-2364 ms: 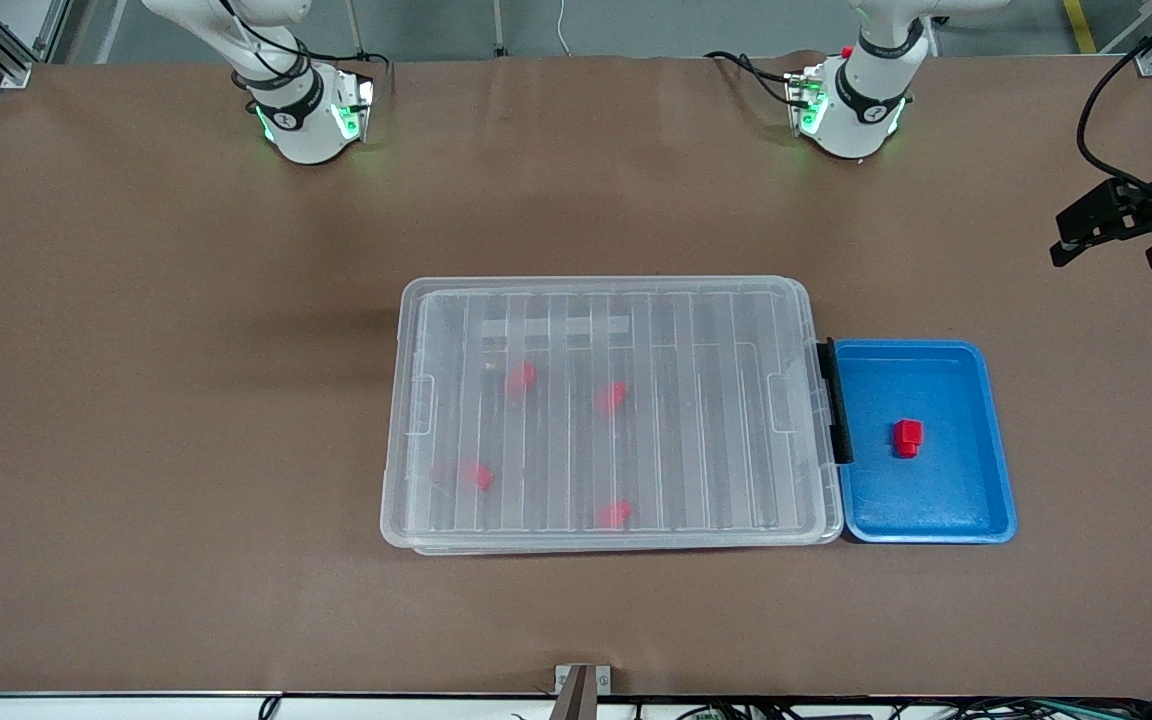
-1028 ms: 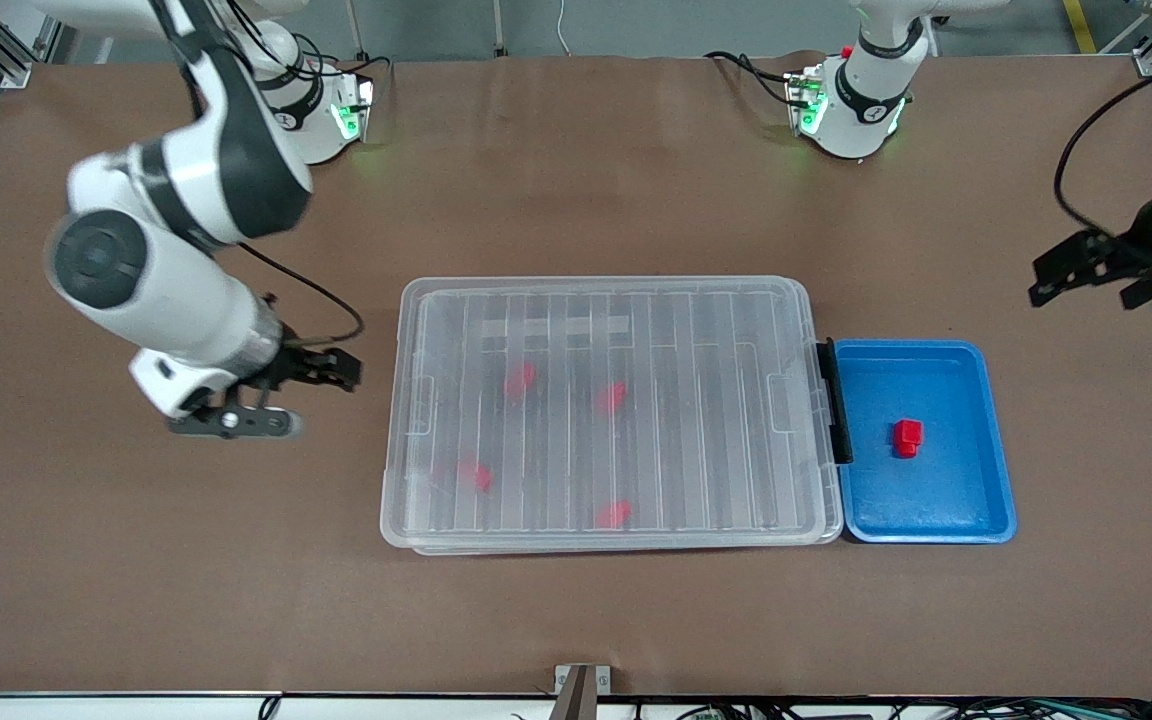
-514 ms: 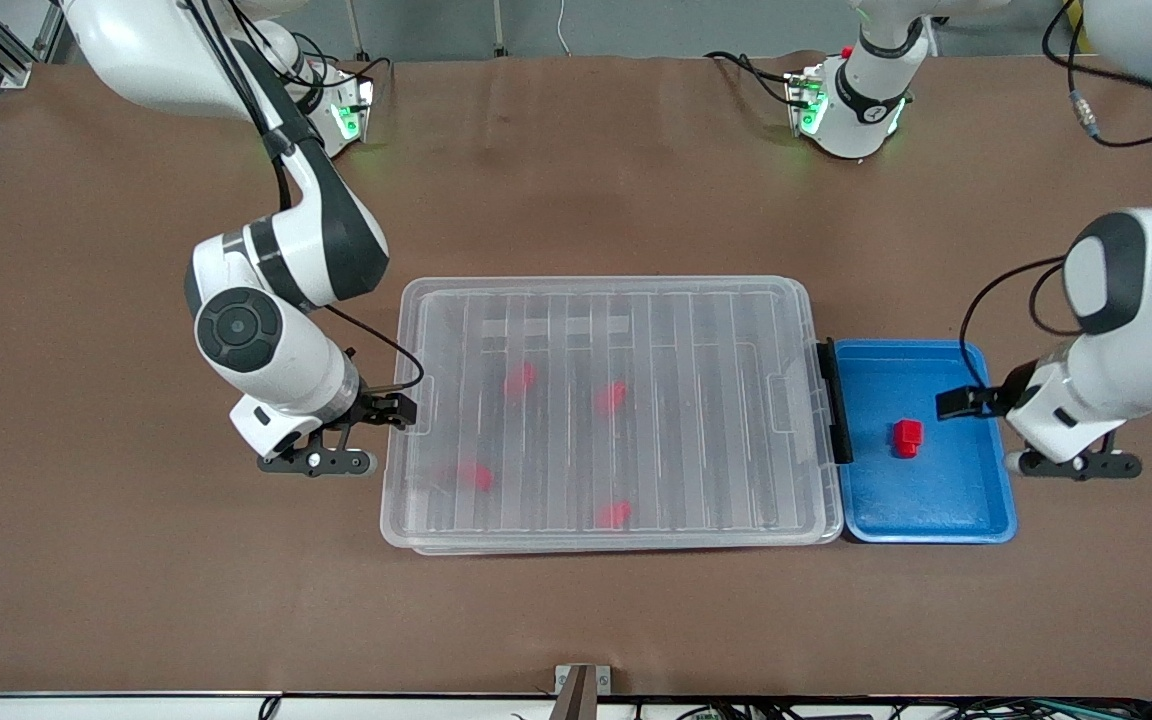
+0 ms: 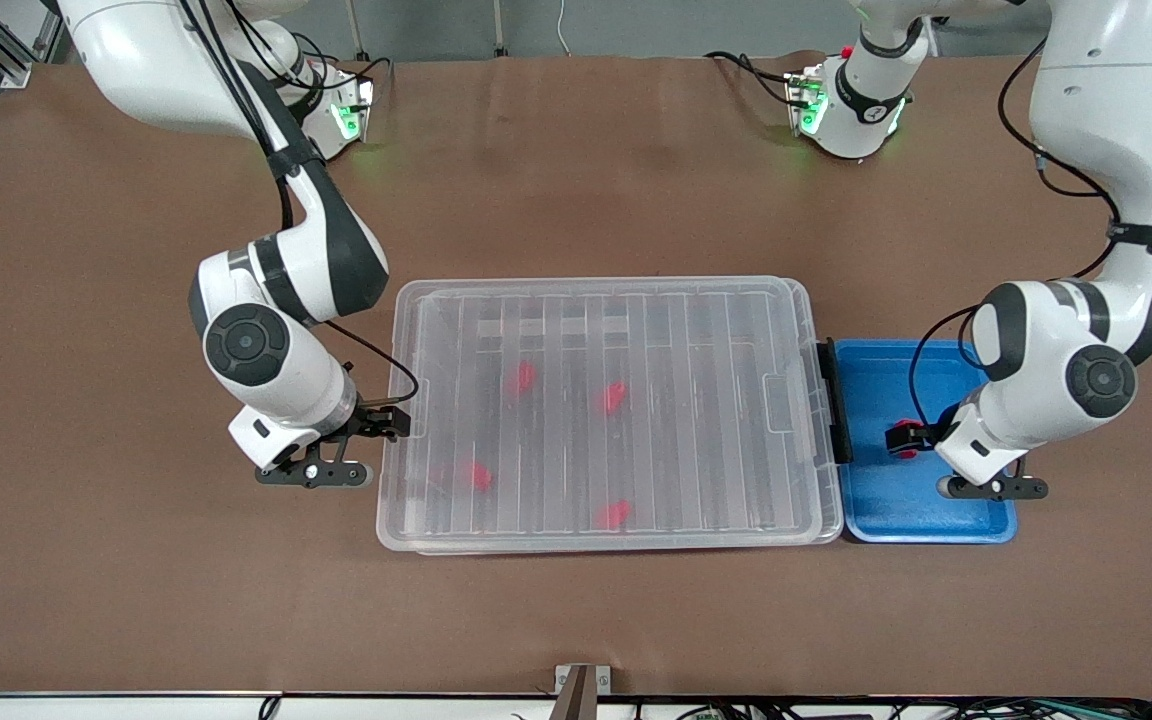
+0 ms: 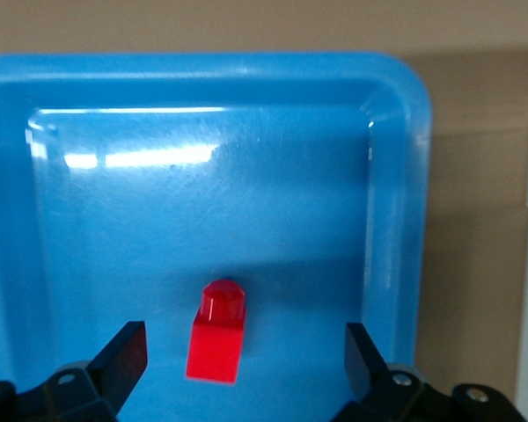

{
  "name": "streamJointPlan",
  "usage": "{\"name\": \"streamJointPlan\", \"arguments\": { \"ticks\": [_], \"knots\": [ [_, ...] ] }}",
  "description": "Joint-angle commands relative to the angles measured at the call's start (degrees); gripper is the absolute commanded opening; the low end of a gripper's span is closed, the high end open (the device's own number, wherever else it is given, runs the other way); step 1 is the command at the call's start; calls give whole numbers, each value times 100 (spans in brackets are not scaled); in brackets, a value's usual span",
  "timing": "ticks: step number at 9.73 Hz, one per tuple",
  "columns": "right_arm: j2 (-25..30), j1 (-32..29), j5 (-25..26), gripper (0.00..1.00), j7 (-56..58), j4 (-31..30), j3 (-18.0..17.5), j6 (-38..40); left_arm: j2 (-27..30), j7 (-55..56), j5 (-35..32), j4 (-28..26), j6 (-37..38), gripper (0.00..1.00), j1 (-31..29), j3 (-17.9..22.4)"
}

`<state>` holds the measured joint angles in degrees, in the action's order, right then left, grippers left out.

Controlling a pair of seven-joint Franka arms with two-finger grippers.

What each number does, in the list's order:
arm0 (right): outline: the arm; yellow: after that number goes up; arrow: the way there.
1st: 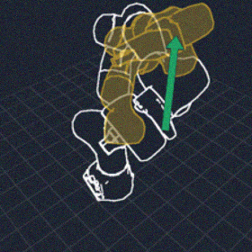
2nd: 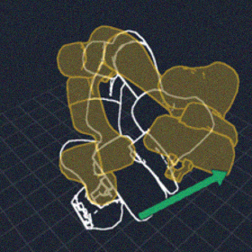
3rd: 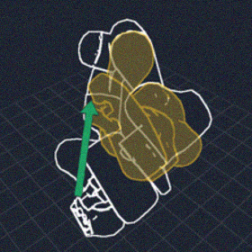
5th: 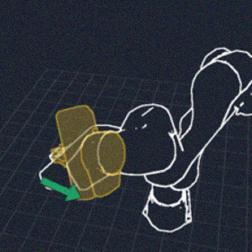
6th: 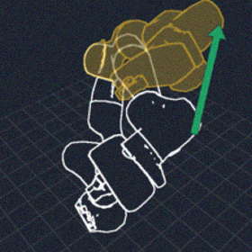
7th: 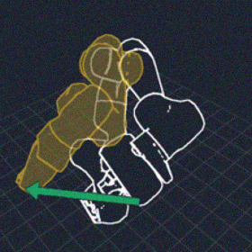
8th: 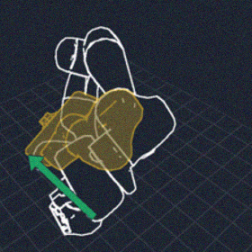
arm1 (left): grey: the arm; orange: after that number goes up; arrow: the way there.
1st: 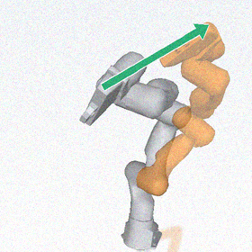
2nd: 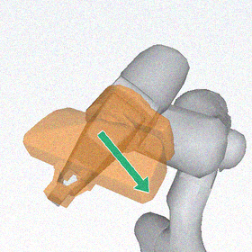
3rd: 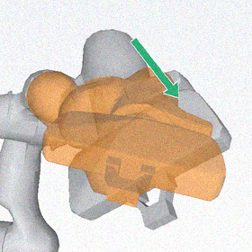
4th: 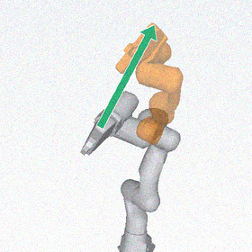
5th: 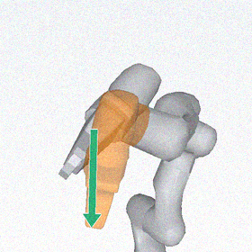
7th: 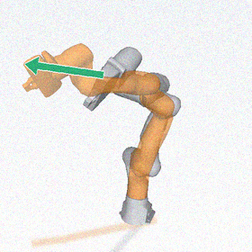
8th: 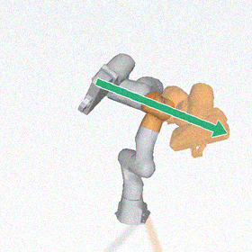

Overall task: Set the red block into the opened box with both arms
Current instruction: 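Grasp the red block with the left gripper while the right gripper holds the lid, then slide the lid away from the tray with the right gripper while the left gripper lifts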

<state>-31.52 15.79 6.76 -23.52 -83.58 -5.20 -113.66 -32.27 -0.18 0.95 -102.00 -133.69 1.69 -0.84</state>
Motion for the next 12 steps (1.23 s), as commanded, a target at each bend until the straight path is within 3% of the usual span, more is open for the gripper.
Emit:
{"name": "streamJointPlan", "arguments": {
  "ticks": [1, 3, 5, 6, 7, 9, 11, 12],
  "knots": [
    [-73, -207, 159, 100, 224, -1, -34, -16, -104, 9, -112, -529, -603, 99, -20, 13],
    [-73, -155, 150, 100, 216, -44, -34, 37, -200, -17, -112, -663, -719, 98, -37, 40],
    [-73, -216, 159, 100, 242, -106, -34, 28, -218, -87, -121, -698, -720, 86, -151, 40],
    [-73, -216, 159, 100, 268, -115, -25, 28, -227, -96, -121, -724, -720, 69, -160, 40],
    [-73, -286, 185, 100, 399, -115, -25, 37, -227, -105, -121, -733, -720, 36, -160, 40],
    [-56, -601, 185, 100, 1004, -115, -25, 107, -227, -157, -121, -733, -659, 4, -187, 40],
    [-20, -857, 185, 100, 1426, -97, -16, 195, -96, -158, -130, -716, -527, 0, -187, 40],
    [-12, -980, 185, 100, 1646, -89, -16, 274, 261, -175, -130, -646, -213, 0, -178, 40]
  ]
}}
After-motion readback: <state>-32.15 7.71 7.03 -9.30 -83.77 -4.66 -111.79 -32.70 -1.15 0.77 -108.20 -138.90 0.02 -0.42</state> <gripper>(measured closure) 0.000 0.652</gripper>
